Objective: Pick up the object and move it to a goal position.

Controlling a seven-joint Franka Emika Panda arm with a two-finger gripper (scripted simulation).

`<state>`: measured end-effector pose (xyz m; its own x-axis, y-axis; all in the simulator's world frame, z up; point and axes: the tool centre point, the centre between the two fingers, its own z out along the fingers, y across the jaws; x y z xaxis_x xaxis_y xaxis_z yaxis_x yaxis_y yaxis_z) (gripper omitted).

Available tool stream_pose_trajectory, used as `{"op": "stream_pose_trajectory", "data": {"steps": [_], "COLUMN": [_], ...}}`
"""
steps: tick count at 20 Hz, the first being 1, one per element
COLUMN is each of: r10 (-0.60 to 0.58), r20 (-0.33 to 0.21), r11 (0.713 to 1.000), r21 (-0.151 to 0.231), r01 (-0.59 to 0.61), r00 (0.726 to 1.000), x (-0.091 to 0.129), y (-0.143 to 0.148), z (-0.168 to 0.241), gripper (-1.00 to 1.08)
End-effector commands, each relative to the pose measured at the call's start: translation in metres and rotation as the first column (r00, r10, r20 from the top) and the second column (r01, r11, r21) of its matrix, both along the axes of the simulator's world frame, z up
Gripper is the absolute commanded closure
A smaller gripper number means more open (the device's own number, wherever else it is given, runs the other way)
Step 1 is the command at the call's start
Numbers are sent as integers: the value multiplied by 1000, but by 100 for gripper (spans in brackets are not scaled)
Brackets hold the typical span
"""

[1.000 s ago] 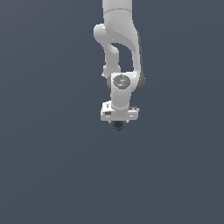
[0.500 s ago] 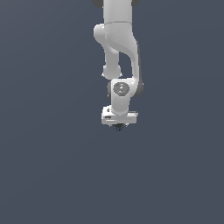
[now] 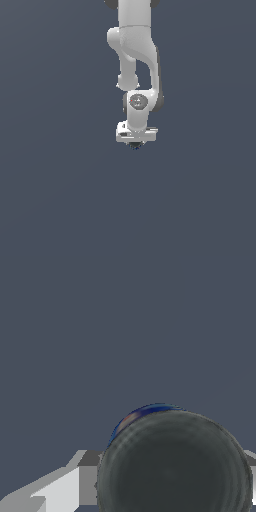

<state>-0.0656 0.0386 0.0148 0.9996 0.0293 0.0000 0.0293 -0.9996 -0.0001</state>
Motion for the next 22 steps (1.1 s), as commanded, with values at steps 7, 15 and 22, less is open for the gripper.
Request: {"op": "stream_pose_trajectory", "data": {"steps": [7,15,22], "r10": [0,0,0], "r20": [-1,-1,-1], "r11": [1000,1000,1000], "r21": [0,0,0], "r01": [0,0,0], "r00": [1000,1000,1000], "x": [2,17,40], "y": [-1,-5,-11], "z": [7,45,105], "gripper": [108,108,108]}}
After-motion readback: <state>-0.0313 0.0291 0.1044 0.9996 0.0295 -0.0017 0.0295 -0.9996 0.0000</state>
